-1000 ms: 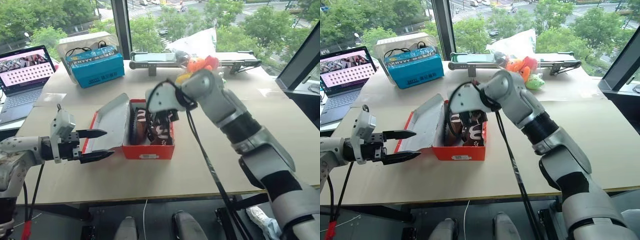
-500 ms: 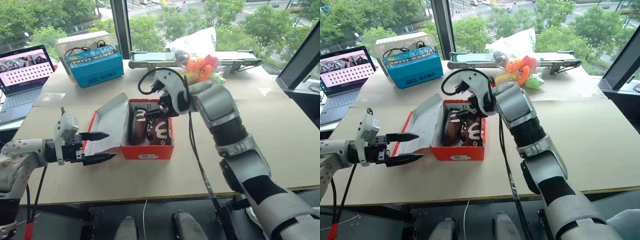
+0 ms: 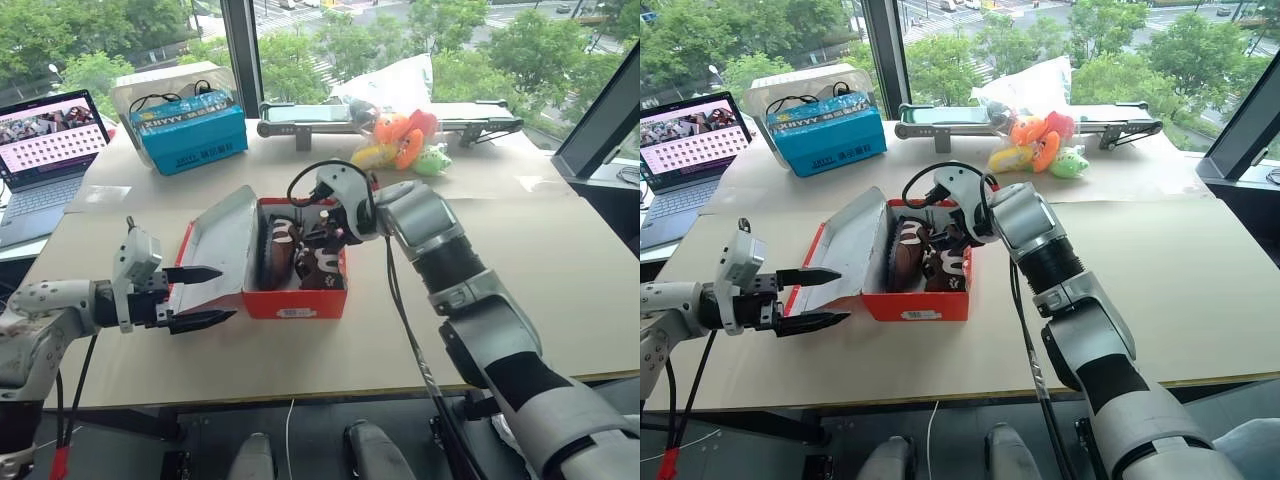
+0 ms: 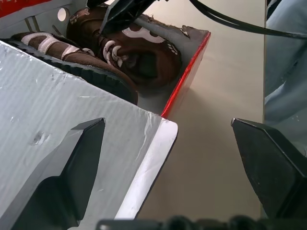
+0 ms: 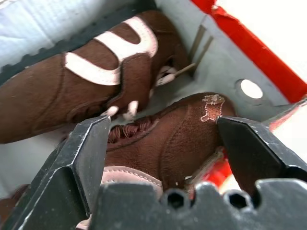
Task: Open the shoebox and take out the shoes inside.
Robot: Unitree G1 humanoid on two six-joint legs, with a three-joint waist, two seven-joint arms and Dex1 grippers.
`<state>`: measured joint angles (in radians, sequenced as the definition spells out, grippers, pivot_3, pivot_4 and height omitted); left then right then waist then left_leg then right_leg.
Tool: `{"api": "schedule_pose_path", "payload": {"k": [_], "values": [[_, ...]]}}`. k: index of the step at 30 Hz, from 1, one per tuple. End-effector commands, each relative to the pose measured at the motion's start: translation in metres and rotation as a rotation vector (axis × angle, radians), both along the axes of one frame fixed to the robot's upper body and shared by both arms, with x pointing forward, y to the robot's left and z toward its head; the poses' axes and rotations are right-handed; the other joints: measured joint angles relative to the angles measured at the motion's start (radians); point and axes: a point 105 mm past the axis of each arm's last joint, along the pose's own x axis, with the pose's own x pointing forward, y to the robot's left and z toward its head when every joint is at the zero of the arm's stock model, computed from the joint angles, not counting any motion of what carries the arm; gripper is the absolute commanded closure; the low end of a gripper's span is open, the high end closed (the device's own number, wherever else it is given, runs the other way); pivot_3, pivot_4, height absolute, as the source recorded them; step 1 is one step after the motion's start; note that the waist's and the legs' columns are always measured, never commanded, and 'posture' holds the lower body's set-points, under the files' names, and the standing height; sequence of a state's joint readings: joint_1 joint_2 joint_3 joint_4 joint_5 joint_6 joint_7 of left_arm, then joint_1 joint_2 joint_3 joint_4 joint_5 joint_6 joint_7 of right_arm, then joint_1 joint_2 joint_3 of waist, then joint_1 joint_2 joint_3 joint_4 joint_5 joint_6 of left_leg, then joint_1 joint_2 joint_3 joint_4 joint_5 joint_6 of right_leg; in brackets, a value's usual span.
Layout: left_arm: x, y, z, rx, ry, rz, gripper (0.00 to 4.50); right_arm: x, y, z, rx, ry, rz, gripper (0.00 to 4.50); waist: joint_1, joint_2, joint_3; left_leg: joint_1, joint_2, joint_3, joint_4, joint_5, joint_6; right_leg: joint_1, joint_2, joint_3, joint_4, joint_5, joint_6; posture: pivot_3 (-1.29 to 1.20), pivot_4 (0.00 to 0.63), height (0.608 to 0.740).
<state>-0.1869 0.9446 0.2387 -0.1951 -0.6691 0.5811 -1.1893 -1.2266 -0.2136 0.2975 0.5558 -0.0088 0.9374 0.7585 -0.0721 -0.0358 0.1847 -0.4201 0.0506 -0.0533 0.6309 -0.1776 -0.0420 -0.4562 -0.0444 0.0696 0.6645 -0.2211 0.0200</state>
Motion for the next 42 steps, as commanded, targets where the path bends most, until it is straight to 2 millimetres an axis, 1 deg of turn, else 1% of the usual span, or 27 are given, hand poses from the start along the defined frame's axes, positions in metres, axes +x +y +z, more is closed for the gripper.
{"api": "schedule_pose_path", "payload": {"k": [1,6,11,14,16,20,22,27,32,37,42], "values": [[-0.003,-0.001,0.01,-0.001,-0.045,-0.007,0.0,0.007,-0.003,0.004,-0.006,-0.035,-0.013,0.28,0.0,0.0,0.0,0.0,0.0,0.0,0.0,0.0,0.0,0.0,0.0,0.0,0.0,0.0,0.0,0.0,0.15,0.701],[-0.004,0.0,0.01,0.0,-0.046,-0.003,0.0,0.008,-0.004,0.026,0.022,-0.083,-0.012,0.28,0.001,0.0,0.0,0.0,0.0,0.0,0.001,0.0,0.0,0.0,0.0,0.0,0.0,0.0,0.0,0.0,0.15,0.701],[-0.002,-0.001,0.011,0.0,-0.05,-0.004,0.0,0.011,-0.01,0.051,0.037,-0.162,-0.032,0.28,0.002,0.0,0.0,-0.001,0.0,0.0,0.001,0.0,0.0,0.0,0.0,0.0,0.0,0.0,0.0,0.0,0.15,0.701],[-0.002,-0.001,0.012,0.0,-0.051,-0.005,0.0,0.011,-0.013,0.059,0.04,-0.184,-0.039,0.28,0.002,0.0,0.0,-0.001,0.0,0.0,0.0,0.0,0.0,0.0,0.0,0.0,0.0,0.0,0.0,0.0,0.15,0.701],[-0.002,-0.001,0.012,0.0,-0.051,-0.006,0.0,0.01,-0.015,0.055,0.032,-0.174,-0.041,0.28,0.002,0.0,0.0,-0.001,0.0,0.0,0.0,0.0,0.0,0.0,0.0,0.0,0.0,0.0,0.0,0.0,0.15,0.701],[-0.002,-0.001,0.012,0.001,-0.048,-0.008,0.0,0.008,-0.017,0.033,0.016,-0.12,-0.047,0.28,-0.002,0.0,0.0,-0.001,0.0,0.0,0.0,0.0,0.0,0.0,0.0,0.0,0.0,0.0,0.0,0.0,0.15,0.701],[-0.002,-0.001,0.011,0.002,-0.047,-0.007,0.0,0.006,-0.016,0.026,0.016,-0.101,-0.048,0.28,-0.001,0.0,0.0,-0.001,0.0,0.0,0.0,0.0,0.0,0.0,0.0,0.0,0.0,0.0,0.0,0.0,0.15,0.701],[-0.003,-0.001,0.011,0.003,-0.045,-0.006,0.0,0.004,-0.013,0.02,0.026,-0.069,-0.046,0.28,-0.001,0.0,0.0,-0.001,0.0,0.0,0.001,0.0,0.0,0.0,0.0,0.0,0.0,0.0,0.0,0.0,0.15,0.701],[-0.004,0.0,0.012,0.006,-0.046,0.0,0.0,0.005,-0.016,0.009,0.023,-0.043,-0.059,0.28,0.0,0.0,0.0,-0.001,0.0,0.0,0.001,0.0,0.0,0.0,0.0,0.0,0.0,0.0,0.0,0.0,0.15,0.701],[-0.005,0.0,0.012,0.006,-0.045,0.002,0.0,0.0,-0.011,0.005,0.023,-0.028,-0.042,0.28,-0.001,0.0,0.0,-0.001,0.0,0.0,0.001,0.0,0.0,0.0,0.0,0.0,0.0,0.0,0.0,0.0,0.15,0.701],[-0.005,0.0,0.011,0.007,-0.046,0.004,0.0,-0.005,-0.009,-0.009,0.024,0.023,-0.042,0.28,-0.001,0.0,0.0,-0.001,0.0,0.0,0.001,0.0,0.0,0.0,0.0,0.0,0.0,0.0,0.0,0.0,0.15,0.701]]}}
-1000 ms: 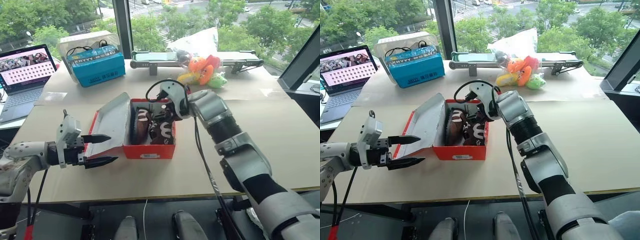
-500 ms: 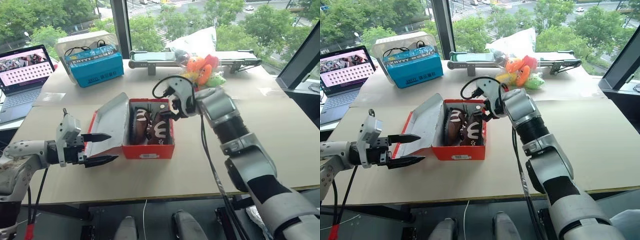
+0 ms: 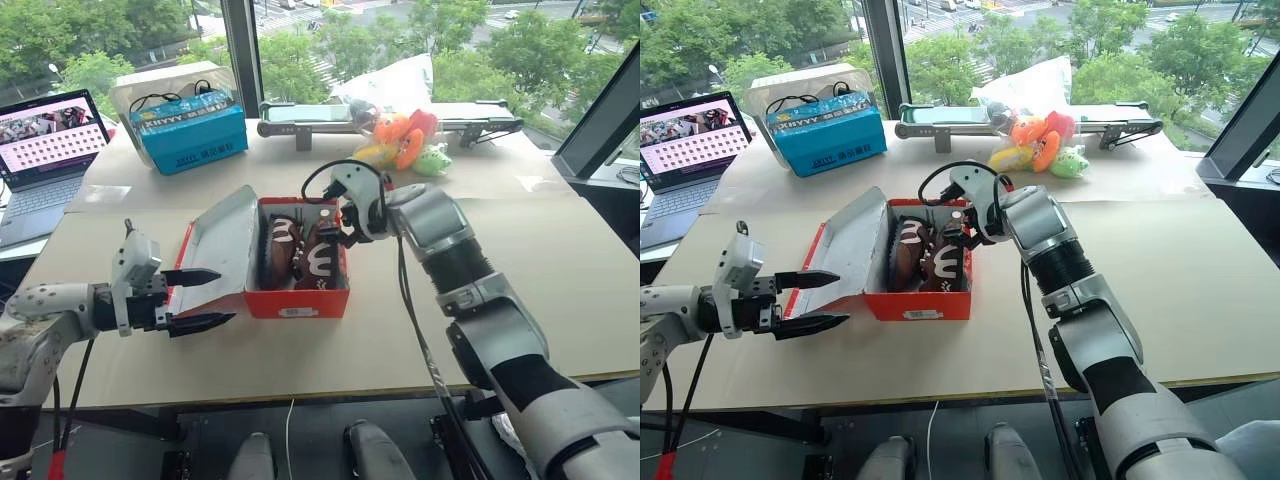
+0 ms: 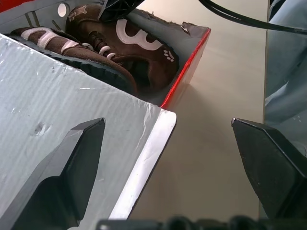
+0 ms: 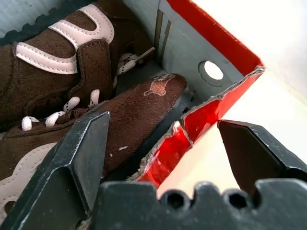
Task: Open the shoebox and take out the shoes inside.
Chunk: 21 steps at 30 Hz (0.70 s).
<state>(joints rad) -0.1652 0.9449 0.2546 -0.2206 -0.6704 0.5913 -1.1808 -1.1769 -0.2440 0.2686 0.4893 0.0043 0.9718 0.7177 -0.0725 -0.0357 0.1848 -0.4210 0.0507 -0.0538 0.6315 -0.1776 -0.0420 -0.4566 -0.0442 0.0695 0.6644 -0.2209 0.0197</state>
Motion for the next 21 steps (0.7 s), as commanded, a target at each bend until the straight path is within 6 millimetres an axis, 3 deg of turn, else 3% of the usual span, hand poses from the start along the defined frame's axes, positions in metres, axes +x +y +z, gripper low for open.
{"api": "schedule_pose_path", "payload": {"k": [1,14,18,21], "values": [[-0.002,0.0,0.012,0.001,-0.047,-0.002,0.0,-0.007,0.007,-0.01,0.006,0.042,0.019,0.28,-0.001,0.0,0.0,0.0,0.0,0.0,0.0,0.0,0.0,0.0,0.0,0.0,0.0,0.0,0.0,0.0,0.15,0.701],[0.0,-0.001,0.012,0.001,-0.051,-0.001,0.0,-0.012,0.012,-0.051,0.011,0.193,0.018,0.28,-0.002,-0.002,-0.002,0.003,0.0,0.0,0.0,0.0,0.0,0.003,0.0,0.0,0.0,0.0,0.001,0.0,0.15,0.701],[-0.001,-0.001,0.012,0.002,-0.051,-0.001,0.0,-0.007,0.009,-0.047,-0.007,0.159,0.007,0.28,-0.005,-0.004,-0.003,0.008,0.0,0.0,-0.001,0.0,0.0,0.007,0.0,0.0,0.0,-0.004,0.006,0.0,0.15,0.701],[-0.001,-0.001,0.012,0.003,-0.052,0.002,0.0,0.002,0.001,-0.028,-0.058,0.037,-0.003,0.28,-0.006,-0.004,-0.003,0.014,0.0,0.0,-0.002,0.0,0.0,0.013,0.0,0.0,-0.001,-0.005,0.006,0.0,0.15,0.701]]}}
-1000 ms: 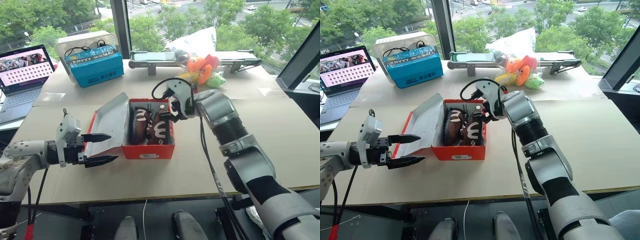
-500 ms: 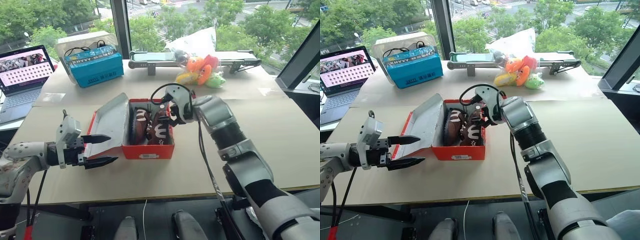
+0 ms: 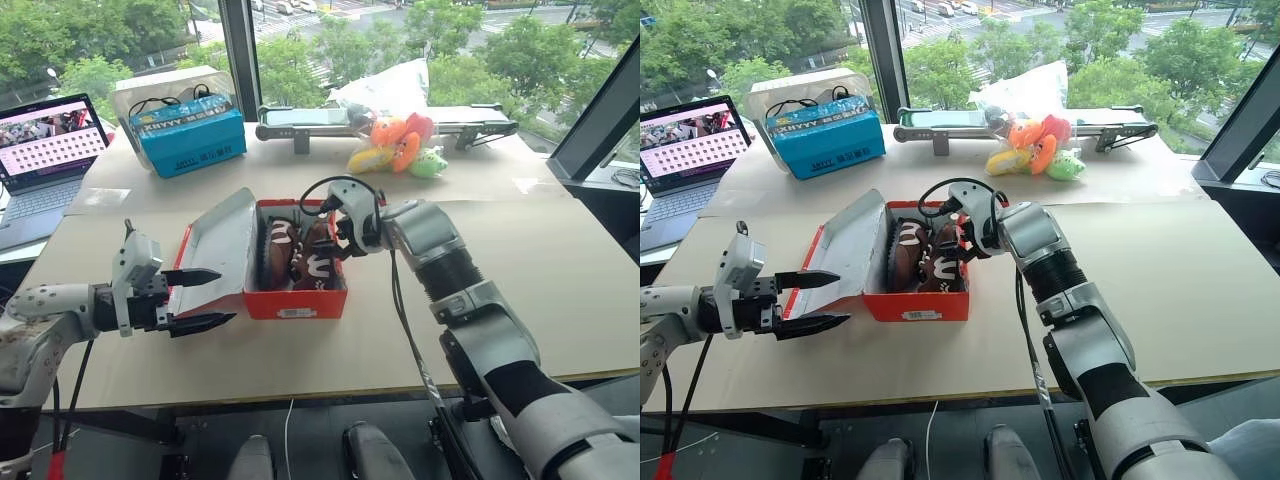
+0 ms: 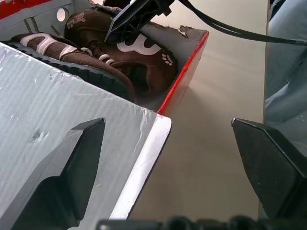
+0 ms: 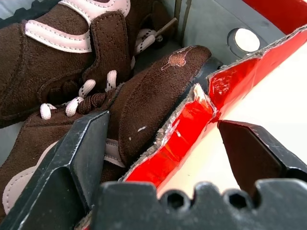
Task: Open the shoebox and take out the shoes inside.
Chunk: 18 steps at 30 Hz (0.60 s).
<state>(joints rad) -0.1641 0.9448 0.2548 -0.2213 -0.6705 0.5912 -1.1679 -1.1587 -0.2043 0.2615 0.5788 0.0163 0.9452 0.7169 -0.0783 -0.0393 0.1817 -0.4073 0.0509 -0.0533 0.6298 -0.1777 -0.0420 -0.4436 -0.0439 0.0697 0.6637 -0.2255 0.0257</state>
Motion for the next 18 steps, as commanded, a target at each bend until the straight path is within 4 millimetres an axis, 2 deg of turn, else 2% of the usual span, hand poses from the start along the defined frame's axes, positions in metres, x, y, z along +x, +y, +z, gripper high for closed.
{"api": "schedule_pose_path", "payload": {"k": [1,4,6,8,12,18], "values": [[-0.002,-0.001,0.012,0.002,-0.049,-0.01,0.0,0.007,-0.008,0.009,-0.118,-0.13,0.0,0.28,0.0,0.0,0.0,0.002,0.0,0.0,0.0,0.0,0.0,0.002,0.0,0.0,0.0,-0.001,0.0,0.0,0.15,0.701],[-0.002,-0.001,0.012,0.0,-0.05,-0.008,0.0,0.012,-0.011,0.044,-0.2,-0.334,0.011,0.28,0.003,0.0,0.0,0.003,0.0,0.0,0.0,0.0,0.0,0.003,0.0,0.0,0.0,-0.001,0.0,0.0,0.15,0.701],[-0.002,-0.001,0.012,-0.002,-0.049,-0.006,0.0,0.009,-0.006,0.063,-0.216,-0.422,0.031,0.28,0.006,0.001,0.0,0.002,0.0,0.0,0.0,0.0,0.0,0.002,0.0,0.0,0.0,-0.001,0.0,0.0,0.15,0.701],[-0.002,-0.002,0.011,-0.001,-0.049,-0.006,0.0,0.003,0.003,0.071,-0.191,-0.43,0.056,0.28,0.007,0.001,0.0,0.001,0.0,0.0,0.0,0.0,0.0,0.001,0.0,0.0,0.0,-0.002,0.0,0.0,0.15,0.701],[-0.002,-0.002,0.011,-0.001,-0.049,-0.007,0.0,-0.008,0.02,0.07,-0.139,-0.388,0.108,0.28,0.004,0.001,0.0,-0.001,0.0,0.0,-0.001,0.0,0.0,-0.001,0.0,0.0,0.0,-0.002,0.0,0.0,0.15,0.701],[-0.002,-0.002,0.011,0.0,-0.051,-0.005,0.0,-0.005,0.023,0.039,-0.102,-0.243,0.107,0.28,0.007,0.001,0.0,-0.001,0.0,0.0,-0.001,0.0,0.0,-0.001,0.0,0.0,0.0,-0.002,0.0,0.0,0.15,0.701]]}}
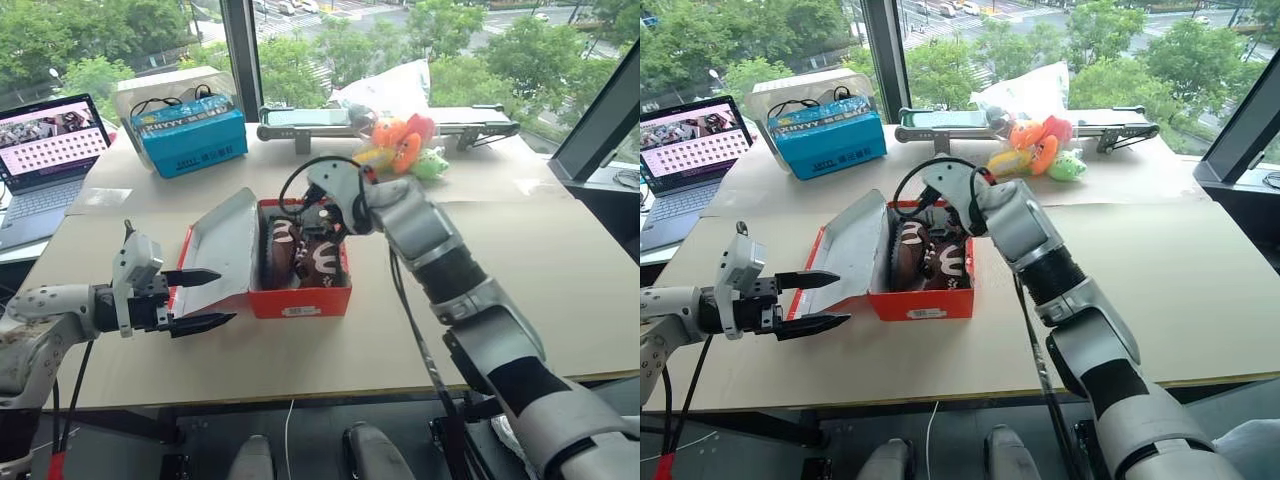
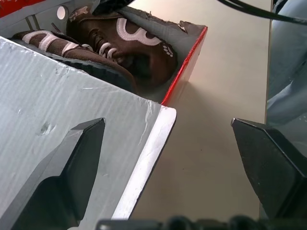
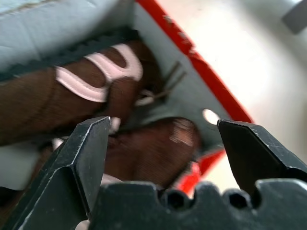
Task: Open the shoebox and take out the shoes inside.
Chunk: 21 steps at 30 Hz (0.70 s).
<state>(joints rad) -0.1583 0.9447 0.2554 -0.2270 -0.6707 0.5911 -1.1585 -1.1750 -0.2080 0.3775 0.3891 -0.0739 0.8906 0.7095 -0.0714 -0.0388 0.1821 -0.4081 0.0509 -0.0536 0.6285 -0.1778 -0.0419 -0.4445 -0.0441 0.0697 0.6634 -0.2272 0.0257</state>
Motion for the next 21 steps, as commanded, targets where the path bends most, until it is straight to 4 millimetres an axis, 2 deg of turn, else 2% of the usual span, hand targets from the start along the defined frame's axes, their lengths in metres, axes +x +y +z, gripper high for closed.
{"api": "schedule_pose_path", "payload": {"k": [1,5,12,19,21], "values": [[-0.002,-0.002,0.012,-0.003,-0.05,-0.011,0.0,0.005,-0.005,-0.002,0.031,0.037,-0.019,0.28,0.003,0.0,0.0,0.0,0.0,0.0,0.0,0.0,0.0,0.0,0.0,0.0,0.0,0.0,0.0,0.0,0.15,0.701],[-0.004,-0.001,0.011,-0.002,-0.048,-0.009,0.0,0.011,-0.013,-0.014,0.024,0.068,-0.044,0.28,0.002,0.0,0.0,0.0,0.0,0.0,0.0,0.0,0.0,0.0,0.0,0.0,0.0,0.0,0.0,0.0,0.15,0.701],[-0.005,-0.002,0.011,-0.006,-0.048,-0.007,0.0,0.015,-0.02,-0.019,0.023,0.073,-0.069,0.28,0.001,0.0,0.0,0.002,0.0,0.0,0.0,0.0,0.0,0.002,0.0,0.0,0.0,0.0,0.0,0.0,0.15,0.701],[-0.004,-0.003,0.01,-0.008,-0.046,-0.011,0.0,0.008,-0.024,-0.038,-0.026,0.101,-0.049,0.28,0.003,0.0,0.0,0.002,0.0,0.0,0.0,0.0,0.0,0.002,0.0,0.0,0.0,0.0,0.0,0.0,0.15,0.701],[-0.004,-0.004,0.01,-0.008,-0.044,-0.013,0.0,0.003,-0.023,-0.032,-0.042,0.082,-0.016,0.28,0.004,0.0,0.0,0.002,0.0,0.0,0.0,0.0,0.0,0.002,0.0,0.0,-0.001,0.0,0.0,0.0,0.15,0.701]]}}
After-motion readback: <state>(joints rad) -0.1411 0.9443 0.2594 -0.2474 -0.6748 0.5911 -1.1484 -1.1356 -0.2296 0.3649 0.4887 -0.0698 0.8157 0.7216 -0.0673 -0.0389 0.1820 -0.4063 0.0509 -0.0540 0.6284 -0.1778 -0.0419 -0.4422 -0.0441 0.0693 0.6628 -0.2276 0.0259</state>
